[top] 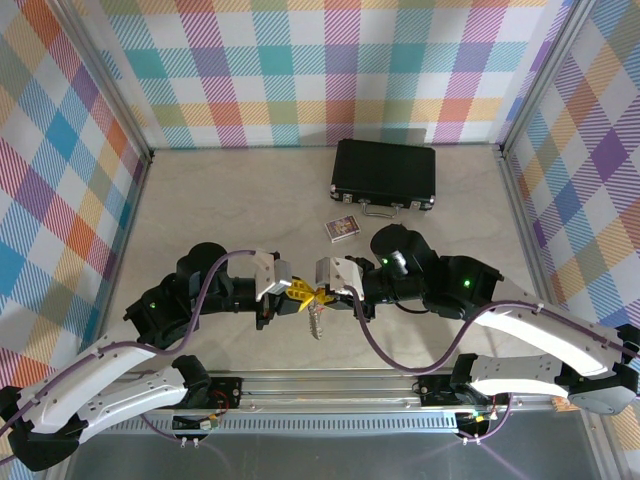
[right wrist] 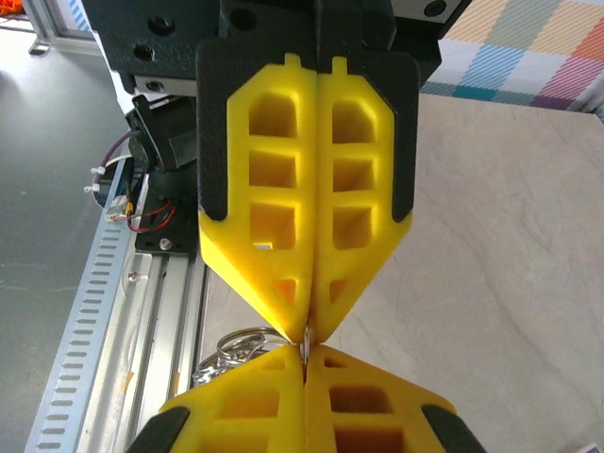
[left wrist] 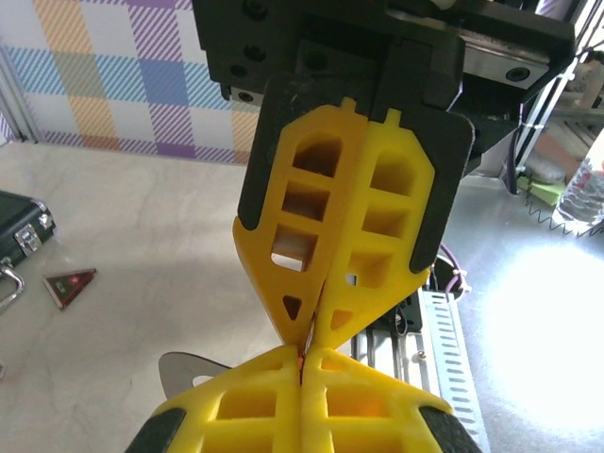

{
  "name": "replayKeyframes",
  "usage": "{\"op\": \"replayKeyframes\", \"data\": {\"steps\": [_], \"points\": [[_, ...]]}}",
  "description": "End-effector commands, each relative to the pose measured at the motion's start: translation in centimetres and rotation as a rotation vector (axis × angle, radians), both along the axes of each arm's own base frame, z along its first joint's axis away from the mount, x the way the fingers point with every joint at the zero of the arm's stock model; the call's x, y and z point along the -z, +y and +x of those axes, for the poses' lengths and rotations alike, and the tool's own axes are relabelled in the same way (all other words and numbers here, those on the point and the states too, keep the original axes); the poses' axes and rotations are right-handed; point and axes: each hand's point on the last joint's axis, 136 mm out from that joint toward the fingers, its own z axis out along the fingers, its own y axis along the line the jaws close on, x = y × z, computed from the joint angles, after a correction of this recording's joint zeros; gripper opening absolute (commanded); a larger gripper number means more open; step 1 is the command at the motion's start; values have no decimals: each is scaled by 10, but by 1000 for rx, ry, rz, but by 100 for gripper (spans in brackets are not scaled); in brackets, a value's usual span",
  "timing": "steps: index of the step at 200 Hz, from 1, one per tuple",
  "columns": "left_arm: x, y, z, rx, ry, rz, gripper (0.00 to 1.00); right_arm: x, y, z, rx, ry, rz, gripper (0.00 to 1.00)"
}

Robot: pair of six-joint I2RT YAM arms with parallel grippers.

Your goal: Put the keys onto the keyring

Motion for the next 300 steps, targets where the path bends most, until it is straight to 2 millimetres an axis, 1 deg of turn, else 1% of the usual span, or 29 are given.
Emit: {"op": "replayKeyframes", "data": {"steps": [1, 27, 30, 39, 58, 70, 83, 120, 151, 184, 201, 213, 225, 244, 276, 300], "points": [[-6, 2, 4, -31, -20, -13, 0, -25, 7, -14, -81, -12, 78, 0], [-10, 4, 1, -33, -19, -42, 0, -28, 7, -14, -72, -9, 88, 0], [-18, 4, 2, -33, -37, -72, 0, -28, 7, -13, -69, -9, 90, 0], [-24, 4, 0, -30, -44, -106, 0, -28, 7, -12, -61, -9, 94, 0], [-39, 6, -3, -27, -63, -189, 0, -29, 7, -11, -48, -9, 110, 13], [-45, 5, -3, -24, -69, -234, 0, -32, 6, -11, -46, -9, 126, 17], [-48, 4, -4, -16, -66, -268, 0, -35, 6, -10, -35, -13, 141, 20], [-56, 2, -12, 39, -43, -337, 0, -45, 2, -10, -16, -19, 186, 24], [-63, 4, -18, 64, -45, -372, 0, -53, -2, -8, 10, -30, 229, 23], [-66, 4, -23, 91, -48, -390, 0, -61, -8, -9, 25, -29, 281, 24], [-68, 3, -23, 99, -51, -398, 0, -65, -11, -9, 37, -30, 304, 36], [-70, 3, -23, 96, -57, -404, 0, -67, -12, -11, 33, -28, 319, 41], [-71, 4, -22, 93, -61, -410, 0, -67, -13, -12, 29, -26, 325, 41], [-72, 3, -23, 98, -61, -416, 0, -65, -12, -12, 26, -20, 320, 38], [-74, 4, -24, 106, -60, -423, 0, -61, -8, -11, 25, -10, 306, 37], [-74, 4, -25, 112, -58, -421, 0, -60, -6, -9, 27, -11, 308, 30]]}}
